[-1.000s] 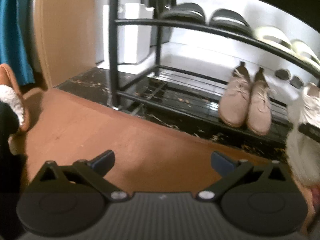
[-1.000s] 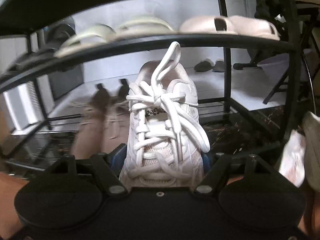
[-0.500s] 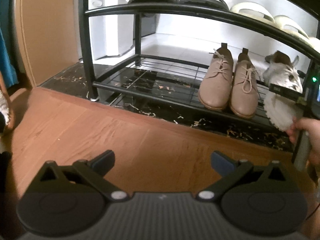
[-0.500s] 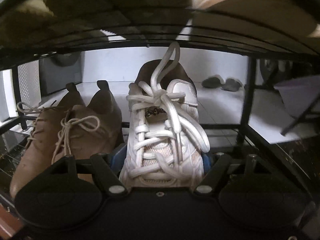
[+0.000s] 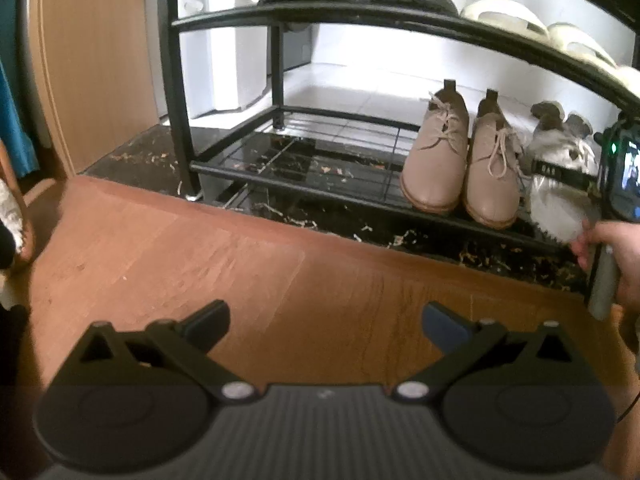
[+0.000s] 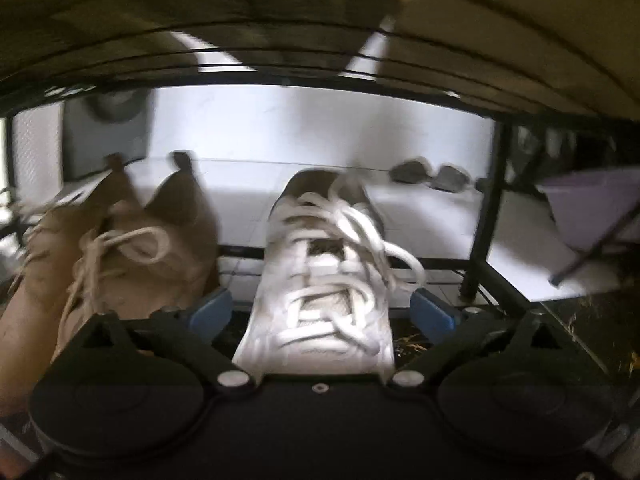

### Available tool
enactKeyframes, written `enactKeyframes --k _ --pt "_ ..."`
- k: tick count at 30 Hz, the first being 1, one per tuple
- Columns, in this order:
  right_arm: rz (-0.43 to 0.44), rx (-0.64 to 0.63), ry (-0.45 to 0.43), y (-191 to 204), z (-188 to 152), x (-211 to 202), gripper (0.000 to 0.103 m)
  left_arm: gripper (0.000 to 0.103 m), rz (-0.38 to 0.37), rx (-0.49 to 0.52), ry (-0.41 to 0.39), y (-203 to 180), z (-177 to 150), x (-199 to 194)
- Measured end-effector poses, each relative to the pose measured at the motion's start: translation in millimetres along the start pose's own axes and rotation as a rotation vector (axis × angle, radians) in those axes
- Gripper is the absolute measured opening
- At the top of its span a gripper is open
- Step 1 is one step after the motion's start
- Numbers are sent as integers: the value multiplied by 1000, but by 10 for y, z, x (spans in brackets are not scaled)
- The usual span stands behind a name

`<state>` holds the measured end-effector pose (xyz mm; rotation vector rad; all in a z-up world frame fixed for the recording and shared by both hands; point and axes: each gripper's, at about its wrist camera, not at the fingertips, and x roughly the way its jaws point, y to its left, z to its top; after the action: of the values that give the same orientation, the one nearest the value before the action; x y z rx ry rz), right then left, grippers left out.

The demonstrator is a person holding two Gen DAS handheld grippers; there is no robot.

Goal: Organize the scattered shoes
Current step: 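Set the white sneaker on the rack shelf beside the pink shoes, open right tool, then reach the left tool to the second white sneaker and close on it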

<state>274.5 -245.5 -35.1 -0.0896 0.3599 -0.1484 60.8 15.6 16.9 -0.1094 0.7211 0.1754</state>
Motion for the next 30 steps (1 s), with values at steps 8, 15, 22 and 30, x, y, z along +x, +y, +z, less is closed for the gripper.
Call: enactKeyframes --k 8,15,22,30 --pt "118 -106 249 1 -46 -1027 99 102 -21 19 28 -48 55 -142" --pt "129 -52 585 -319 610 -2409 103 102 -65 23 90 -276 179 -259" --pt "113 143 599 -969 959 -3087 103 102 -138 60 126 -724 300 -324" --pt "121 459 590 -1590 708 -3290 103 102 -230 204 112 -1542 350 -274"
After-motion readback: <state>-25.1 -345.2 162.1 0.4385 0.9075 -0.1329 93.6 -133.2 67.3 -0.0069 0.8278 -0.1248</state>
